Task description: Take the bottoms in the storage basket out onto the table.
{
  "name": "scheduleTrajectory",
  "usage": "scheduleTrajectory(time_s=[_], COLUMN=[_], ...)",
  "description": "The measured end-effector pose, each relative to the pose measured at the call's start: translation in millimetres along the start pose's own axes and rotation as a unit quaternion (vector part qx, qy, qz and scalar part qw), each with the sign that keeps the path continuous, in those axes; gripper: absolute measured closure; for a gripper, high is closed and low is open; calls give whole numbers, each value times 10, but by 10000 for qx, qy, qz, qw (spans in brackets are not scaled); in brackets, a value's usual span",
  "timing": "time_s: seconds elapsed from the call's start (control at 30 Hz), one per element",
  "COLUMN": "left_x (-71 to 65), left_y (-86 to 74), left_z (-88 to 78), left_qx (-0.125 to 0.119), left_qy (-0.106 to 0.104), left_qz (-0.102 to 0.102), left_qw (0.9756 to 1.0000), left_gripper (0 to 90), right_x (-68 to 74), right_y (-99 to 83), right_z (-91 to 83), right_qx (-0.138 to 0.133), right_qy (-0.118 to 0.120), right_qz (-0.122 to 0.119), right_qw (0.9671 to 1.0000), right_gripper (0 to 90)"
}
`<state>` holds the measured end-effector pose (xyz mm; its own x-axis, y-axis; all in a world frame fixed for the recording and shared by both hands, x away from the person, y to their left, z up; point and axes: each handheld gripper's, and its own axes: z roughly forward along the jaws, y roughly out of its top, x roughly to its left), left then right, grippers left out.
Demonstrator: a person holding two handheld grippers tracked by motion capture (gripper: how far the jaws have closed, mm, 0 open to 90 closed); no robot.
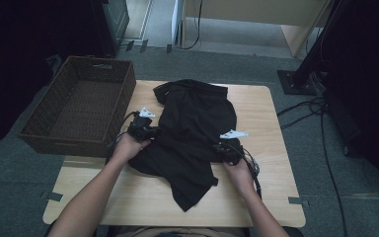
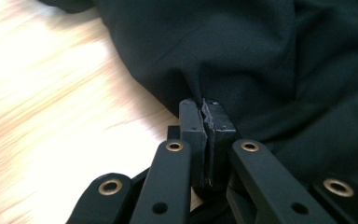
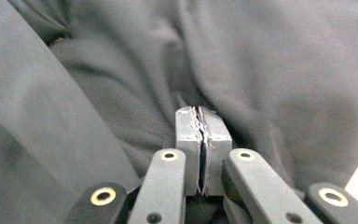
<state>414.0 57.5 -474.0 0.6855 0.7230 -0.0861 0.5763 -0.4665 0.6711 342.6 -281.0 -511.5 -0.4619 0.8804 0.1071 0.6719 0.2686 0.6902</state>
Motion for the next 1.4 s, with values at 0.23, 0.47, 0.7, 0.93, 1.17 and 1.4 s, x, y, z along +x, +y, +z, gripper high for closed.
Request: scheduleTrajectory(time_s=[0.23,0.47,0.7,0.93,1.17,1.4], left_x=[54,-119,-468,-521,-471,-495], left_y=[-145,-85,-220,-457,-656,-745], left_z=[-63,-247,-374,-345,-340,-273], left_qx=[-82,-248,-339,-137,21,141], left_qy=[113,-263,-569,-678,-751,-792], left_qz=[-283,-159,98,96,13,261], left_qw=[9995,9992,9978,9976,9972,9964], left_gripper=[853,630,511,458,418,649], right_x=[-339,-238,54,375,676,705], right_y=[1,76,298,295,200,117], right_z=[-95,-159,-134,-117,45,137], right_qx=[117,-153,-388,-356,85,241], right_qy=[-475,-203,132,645,806,629], right_qz=[257,280,-7,0,-319,-729], right_qw=[9985,9993,9992,9973,9962,9951], right_gripper=[852,651,561,505,380,822])
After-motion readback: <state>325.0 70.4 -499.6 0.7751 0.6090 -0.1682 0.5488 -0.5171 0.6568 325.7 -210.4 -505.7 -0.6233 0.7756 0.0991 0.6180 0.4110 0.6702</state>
